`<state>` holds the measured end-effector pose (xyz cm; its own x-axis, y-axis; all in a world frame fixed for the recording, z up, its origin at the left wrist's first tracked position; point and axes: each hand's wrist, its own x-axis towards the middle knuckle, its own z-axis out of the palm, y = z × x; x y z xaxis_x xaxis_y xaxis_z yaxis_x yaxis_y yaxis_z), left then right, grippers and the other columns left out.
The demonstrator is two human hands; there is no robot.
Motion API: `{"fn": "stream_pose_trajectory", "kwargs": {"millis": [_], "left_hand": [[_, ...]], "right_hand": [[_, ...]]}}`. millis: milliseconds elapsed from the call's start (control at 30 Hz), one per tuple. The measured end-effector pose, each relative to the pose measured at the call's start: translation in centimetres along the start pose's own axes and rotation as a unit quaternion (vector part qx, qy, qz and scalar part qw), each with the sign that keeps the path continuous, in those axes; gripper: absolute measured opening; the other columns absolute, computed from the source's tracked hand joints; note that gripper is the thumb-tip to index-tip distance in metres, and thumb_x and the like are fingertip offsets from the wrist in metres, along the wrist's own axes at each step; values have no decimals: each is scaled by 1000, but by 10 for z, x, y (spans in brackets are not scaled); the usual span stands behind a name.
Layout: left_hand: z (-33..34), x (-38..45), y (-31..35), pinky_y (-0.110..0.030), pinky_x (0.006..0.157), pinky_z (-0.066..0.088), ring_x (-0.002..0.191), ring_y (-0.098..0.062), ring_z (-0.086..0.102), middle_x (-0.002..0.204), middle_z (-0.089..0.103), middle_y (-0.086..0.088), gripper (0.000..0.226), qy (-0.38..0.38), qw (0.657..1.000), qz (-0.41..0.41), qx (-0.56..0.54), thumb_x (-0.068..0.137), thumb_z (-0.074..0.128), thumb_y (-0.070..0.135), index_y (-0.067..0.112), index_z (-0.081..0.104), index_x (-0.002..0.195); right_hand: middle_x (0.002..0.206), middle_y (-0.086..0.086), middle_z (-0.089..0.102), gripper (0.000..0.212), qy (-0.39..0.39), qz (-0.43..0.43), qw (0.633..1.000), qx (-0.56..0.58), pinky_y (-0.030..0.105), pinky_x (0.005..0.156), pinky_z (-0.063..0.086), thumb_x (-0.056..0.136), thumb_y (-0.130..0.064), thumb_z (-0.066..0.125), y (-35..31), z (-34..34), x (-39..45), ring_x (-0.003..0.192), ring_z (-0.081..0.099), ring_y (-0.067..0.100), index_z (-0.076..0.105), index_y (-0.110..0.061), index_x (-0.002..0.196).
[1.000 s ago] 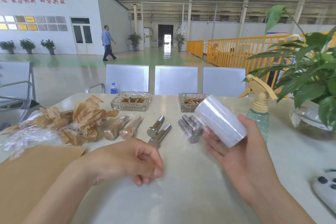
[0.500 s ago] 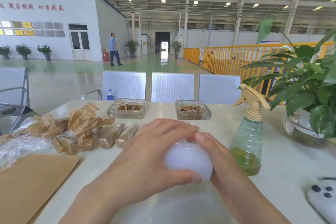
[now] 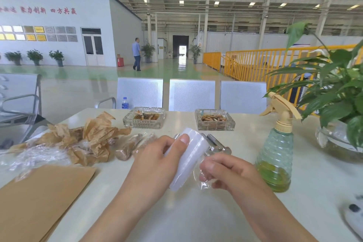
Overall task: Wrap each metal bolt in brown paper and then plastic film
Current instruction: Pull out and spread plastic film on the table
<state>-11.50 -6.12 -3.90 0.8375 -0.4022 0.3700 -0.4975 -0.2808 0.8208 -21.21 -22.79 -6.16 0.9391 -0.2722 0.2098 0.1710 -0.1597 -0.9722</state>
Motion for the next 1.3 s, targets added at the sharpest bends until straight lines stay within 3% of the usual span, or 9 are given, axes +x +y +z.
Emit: {"fn": "stream_pose_trajectory", "kwargs": {"millis": [200, 433, 567, 667, 767, 833, 1033, 1133, 1300], "left_hand": [[12, -3, -5, -27, 68, 44, 80, 7, 64, 92, 67, 28, 57, 14, 999, -26, -14, 73, 40, 86, 37, 61, 94], [16, -7, 4, -33, 76, 49, 81, -1, 65, 83, 67, 20, 56, 5, 987, -112, -113, 71, 42, 83, 34, 64, 87], [16, 4, 1, -47, 97, 52, 82, -27, 65, 103, 68, -11, 33, -38, 945, -209, -250, 102, 49, 41, 17, 66, 85], [18, 8, -6, -28, 82, 56, 70, -22, 59, 80, 62, -25, 48, -55, 913, -254, -315, 105, 46, 35, -2, 63, 80], [23, 7, 0, -31, 78, 54, 64, -23, 68, 71, 71, -10, 53, -78, 873, -310, -369, 88, 60, 64, 14, 77, 90], [21, 5, -2, -20, 62, 56, 55, -16, 70, 63, 73, -3, 43, -78, 878, -299, -366, 80, 72, 53, 13, 73, 92], [5, 0, -5, -32, 53, 61, 63, -25, 73, 90, 77, -18, 40, -65, 868, -294, -395, 86, 74, 45, 12, 75, 109], [-2, 5, -8, -32, 48, 58, 60, -27, 73, 97, 77, -21, 36, -56, 851, -305, -425, 94, 62, 49, 17, 81, 95], [-21, 12, -12, -27, 48, 55, 55, -19, 68, 73, 73, -7, 37, -61, 865, -313, -388, 95, 58, 48, 18, 80, 90]], "right_hand": [[85, 10, 78, 45, 42, 68, 993, 83, 32, 69, 56, 67, -72, 67, 1, 2, 4, 81, 76, 23, 76, -29, 79], [75, 7, 73, 23, 101, 51, 988, 105, 31, 72, 51, 90, -21, 65, 3, 1, 3, 74, 72, 19, 67, -23, 68], [75, 8, 72, 18, 79, 41, 982, 169, 30, 72, 51, 77, -23, 66, 1, 4, 5, 73, 70, 21, 62, -24, 60], [78, 12, 71, 26, 79, 21, 973, 218, 32, 74, 51, 83, -16, 61, 2, 6, 6, 69, 69, 23, 57, -23, 58], [73, 15, 71, 38, 94, -19, 974, 206, 29, 72, 54, 95, -6, 50, 5, 2, 5, 68, 68, 25, 58, -21, 61], [62, 11, 65, 37, 127, -42, 976, 172, 31, 76, 52, 96, -7, 49, 6, 0, 6, 68, 67, 21, 57, -20, 62], [52, 3, 37, 35, 233, -14, 955, 185, 39, 77, 50, 88, -8, 54, 5, -11, 7, 50, 56, 15, 48, -18, 55], [52, -2, 34, 35, 243, 11, 948, 207, 35, 72, 49, 91, -8, 56, 6, -17, 9, 47, 48, 14, 53, -20, 58], [49, -4, 31, 21, 210, 39, 945, 249, 32, 71, 50, 99, -4, 53, 9, -23, 11, 54, 40, 15, 69, -8, 112]]}}
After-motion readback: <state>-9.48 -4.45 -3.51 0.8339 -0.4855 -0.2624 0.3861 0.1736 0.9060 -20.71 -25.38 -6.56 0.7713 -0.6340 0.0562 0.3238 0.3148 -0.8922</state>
